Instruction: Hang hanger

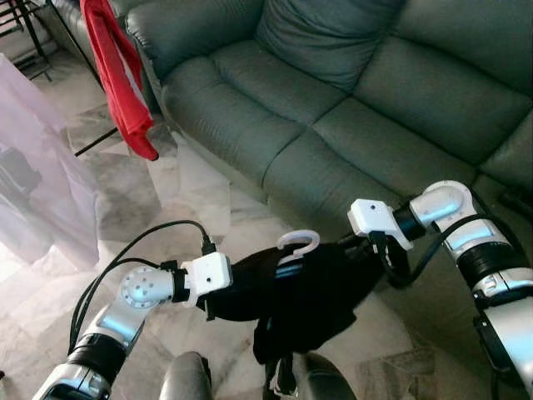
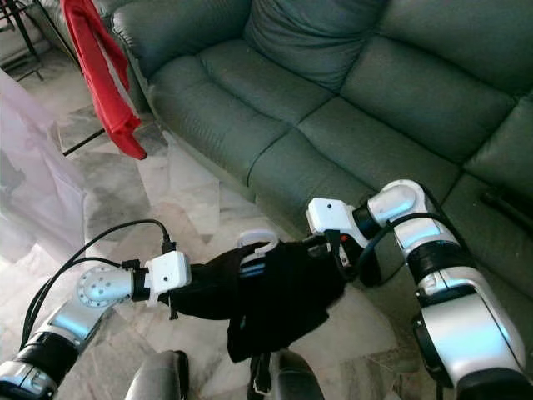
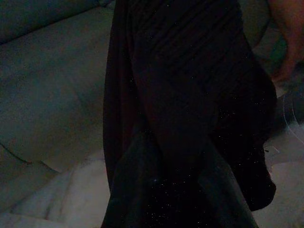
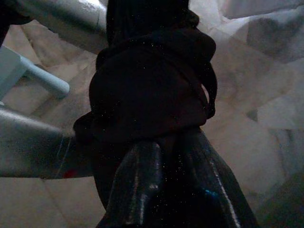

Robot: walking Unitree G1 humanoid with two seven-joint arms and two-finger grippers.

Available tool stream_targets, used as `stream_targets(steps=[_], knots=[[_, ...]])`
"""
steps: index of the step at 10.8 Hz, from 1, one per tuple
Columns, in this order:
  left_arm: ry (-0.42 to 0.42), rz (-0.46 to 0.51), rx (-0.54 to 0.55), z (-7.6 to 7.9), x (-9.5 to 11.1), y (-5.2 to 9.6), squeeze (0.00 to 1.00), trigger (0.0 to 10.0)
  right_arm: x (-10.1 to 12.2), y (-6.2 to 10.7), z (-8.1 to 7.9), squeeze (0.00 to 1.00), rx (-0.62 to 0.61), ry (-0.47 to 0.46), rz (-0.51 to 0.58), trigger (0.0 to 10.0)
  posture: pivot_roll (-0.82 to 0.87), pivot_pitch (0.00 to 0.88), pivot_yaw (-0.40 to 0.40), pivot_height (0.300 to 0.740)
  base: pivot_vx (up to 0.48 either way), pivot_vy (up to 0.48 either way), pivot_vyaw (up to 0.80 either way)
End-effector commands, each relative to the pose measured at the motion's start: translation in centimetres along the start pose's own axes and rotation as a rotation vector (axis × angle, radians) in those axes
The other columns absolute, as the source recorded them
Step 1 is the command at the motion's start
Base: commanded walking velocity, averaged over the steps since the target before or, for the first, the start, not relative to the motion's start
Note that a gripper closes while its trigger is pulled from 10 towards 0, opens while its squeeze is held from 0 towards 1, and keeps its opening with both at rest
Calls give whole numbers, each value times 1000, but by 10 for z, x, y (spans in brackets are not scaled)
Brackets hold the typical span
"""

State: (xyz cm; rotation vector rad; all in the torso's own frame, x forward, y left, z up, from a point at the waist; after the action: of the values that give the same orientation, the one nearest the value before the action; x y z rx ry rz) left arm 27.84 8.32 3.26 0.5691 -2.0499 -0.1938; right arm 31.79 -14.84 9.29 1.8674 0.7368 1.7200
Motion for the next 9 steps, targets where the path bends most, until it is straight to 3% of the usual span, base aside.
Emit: stream_targets(steps=[1,6,7,8,9], knots=[[-8,5,-29,6,2,-6,0,0,-3,3,-5,0,18,-9,7,0,-10,164,-73,740,0,0,0],[-6,12,-18,5,4,-9,0,0,-32,-11,-27,0,90,-113,-51,0,-14,167,-74,740,0,0,0],[-7,11,-19,5,4,-9,0,0,-34,-13,-29,0,94,-125,-57,10000,-15,166,-73,740,0,0,0],[-7,11,-20,5,4,-9,0,0,-33,-15,-29,1000,95,-143,-46,10000,-14,167,-72,740,0,0,0],[-9,10,-18,4,4,-9,0,0,-31,-16,-30,1000,104,-143,-46,10000,-13,166,-72,740,0,0,0]])
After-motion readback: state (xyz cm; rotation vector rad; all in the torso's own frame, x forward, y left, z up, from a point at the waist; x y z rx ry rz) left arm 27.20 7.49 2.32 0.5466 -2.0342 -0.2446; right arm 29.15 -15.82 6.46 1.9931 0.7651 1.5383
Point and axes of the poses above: a point about 5 cm out from each wrist's last joint towards the gripper, its own y axis pointing back from the gripper into the wrist, its own x axis along the axis of the wrist's last joint, z = x × y, the point moved 6 cm from there along -y, pointing out of the wrist towards the gripper, and after that the axes turned 14 degrees about -y, right-handed, at the moved point
